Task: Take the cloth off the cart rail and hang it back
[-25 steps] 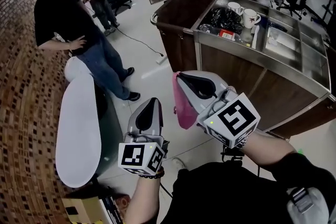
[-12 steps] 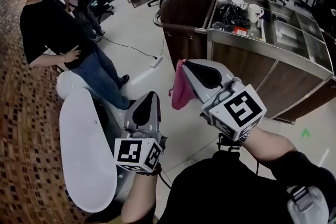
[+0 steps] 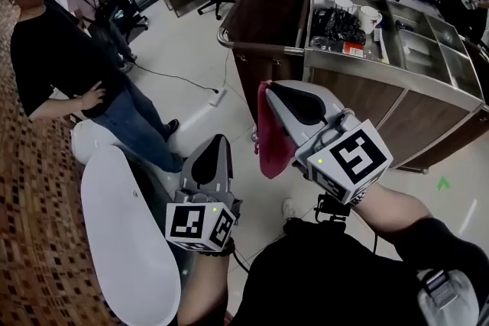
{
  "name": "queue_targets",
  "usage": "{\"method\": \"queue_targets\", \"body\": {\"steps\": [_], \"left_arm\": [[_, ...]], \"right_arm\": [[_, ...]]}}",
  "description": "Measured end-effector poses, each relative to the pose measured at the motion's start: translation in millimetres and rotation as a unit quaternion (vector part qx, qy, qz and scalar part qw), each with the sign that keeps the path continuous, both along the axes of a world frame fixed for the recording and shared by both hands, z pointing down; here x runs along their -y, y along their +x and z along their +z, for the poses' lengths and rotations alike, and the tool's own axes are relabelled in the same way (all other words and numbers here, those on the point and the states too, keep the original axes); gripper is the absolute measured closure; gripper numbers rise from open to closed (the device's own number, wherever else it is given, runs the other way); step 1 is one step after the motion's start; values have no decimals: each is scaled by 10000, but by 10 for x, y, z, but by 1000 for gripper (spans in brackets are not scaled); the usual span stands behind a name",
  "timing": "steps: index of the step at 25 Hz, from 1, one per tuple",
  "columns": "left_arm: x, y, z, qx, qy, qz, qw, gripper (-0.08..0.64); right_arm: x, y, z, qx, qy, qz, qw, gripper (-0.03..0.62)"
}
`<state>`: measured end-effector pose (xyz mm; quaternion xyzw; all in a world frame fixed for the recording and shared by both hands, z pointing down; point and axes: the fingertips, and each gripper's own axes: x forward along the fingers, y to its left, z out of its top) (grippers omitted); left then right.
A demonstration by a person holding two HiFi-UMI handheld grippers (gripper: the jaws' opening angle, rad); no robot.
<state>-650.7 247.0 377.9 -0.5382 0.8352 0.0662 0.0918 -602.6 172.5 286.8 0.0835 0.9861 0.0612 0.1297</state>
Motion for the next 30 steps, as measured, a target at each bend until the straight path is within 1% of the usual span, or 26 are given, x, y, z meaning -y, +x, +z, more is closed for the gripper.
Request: {"method": "queue_targets", "body": {"steps": [6, 11, 15, 17, 20, 21, 23, 25, 26, 28, 30], "left_arm": [[291, -458, -21, 41, -77, 180, 9998, 557], [694, -901, -58, 87, -100, 282, 9995, 557], [900, -1260, -132, 48, -77, 277, 9996, 557], [952, -1363, -140, 8, -107, 318, 9994, 557], [1054, -1498, -63, -28, -154, 408, 9990, 557], [1102, -1566, -44, -32, -150, 438, 9989, 557], [1205, -1710, -20, -43, -155, 523, 9985, 557], [1285, -1850, -51, -59, -172, 646, 9977, 557], [1316, -1923, -91, -62, -179, 718, 9972, 557], [1372, -2081, -172, -60, -186, 863, 9961, 557], [1409, -2240, -220, -57, -178, 978, 9950, 557]], "right_arm": [[249, -413, -46, 170, 2, 126, 9998, 588], [591, -867, -48, 206, -26, 171, 9996, 588], [742, -1221, -58, -81, -118, 178, 9997, 588], [774, -1345, -141, 21, -66, 186, 9998, 588], [816, -1473, -47, -458, -353, 282, 9979, 588], [858, -1532, -42, -463, -363, 318, 9978, 588], [964, -1667, -91, -293, -277, 400, 9984, 588], [1045, -1807, -151, -341, -325, 533, 9975, 588], [1090, -1882, -232, -209, -265, 605, 9976, 588], [1191, -2042, -424, 222, -50, 752, 9969, 588], [1264, -2186, -511, 333, -10, 909, 9953, 588]]}}
